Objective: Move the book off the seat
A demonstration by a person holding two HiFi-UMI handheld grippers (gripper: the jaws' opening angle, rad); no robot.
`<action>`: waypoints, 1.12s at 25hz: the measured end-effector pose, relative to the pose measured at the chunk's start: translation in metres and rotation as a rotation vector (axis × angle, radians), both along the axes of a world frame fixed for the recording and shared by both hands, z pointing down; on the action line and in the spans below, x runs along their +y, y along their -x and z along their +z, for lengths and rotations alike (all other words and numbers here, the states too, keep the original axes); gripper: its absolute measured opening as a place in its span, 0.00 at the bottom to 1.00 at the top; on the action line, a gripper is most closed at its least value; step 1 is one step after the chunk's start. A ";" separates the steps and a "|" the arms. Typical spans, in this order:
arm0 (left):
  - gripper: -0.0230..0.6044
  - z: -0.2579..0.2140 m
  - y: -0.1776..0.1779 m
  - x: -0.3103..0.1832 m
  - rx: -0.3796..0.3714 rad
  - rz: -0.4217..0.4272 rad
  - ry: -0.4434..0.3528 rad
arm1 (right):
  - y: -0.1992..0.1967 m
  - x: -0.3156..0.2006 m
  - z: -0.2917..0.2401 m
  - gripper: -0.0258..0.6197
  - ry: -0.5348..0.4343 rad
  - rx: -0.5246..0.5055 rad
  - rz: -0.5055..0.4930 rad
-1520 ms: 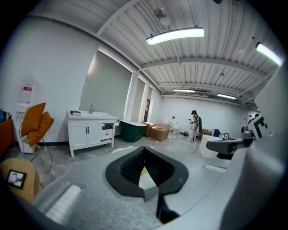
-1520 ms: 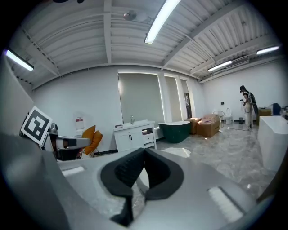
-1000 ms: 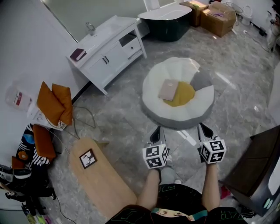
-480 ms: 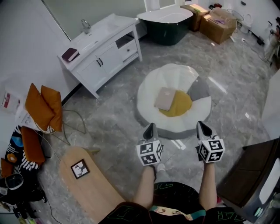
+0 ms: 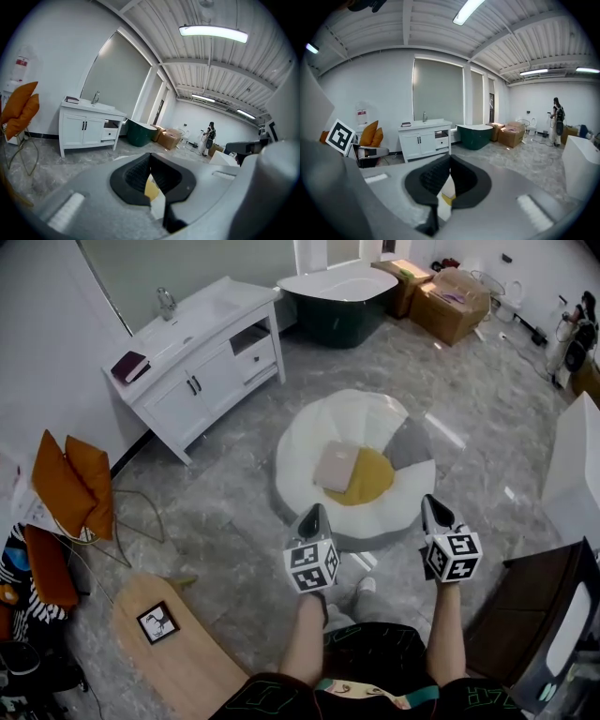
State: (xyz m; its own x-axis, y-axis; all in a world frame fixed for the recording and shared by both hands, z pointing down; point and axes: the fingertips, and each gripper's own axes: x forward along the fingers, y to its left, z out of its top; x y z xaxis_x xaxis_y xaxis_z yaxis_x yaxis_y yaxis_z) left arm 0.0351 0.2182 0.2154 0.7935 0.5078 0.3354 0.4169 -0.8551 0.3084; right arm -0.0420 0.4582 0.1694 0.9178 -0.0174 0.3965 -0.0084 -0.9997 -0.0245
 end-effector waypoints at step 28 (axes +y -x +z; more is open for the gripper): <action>0.05 0.104 -0.161 0.079 -0.223 0.069 -0.258 | -0.197 0.054 0.150 0.04 -0.378 -0.158 0.028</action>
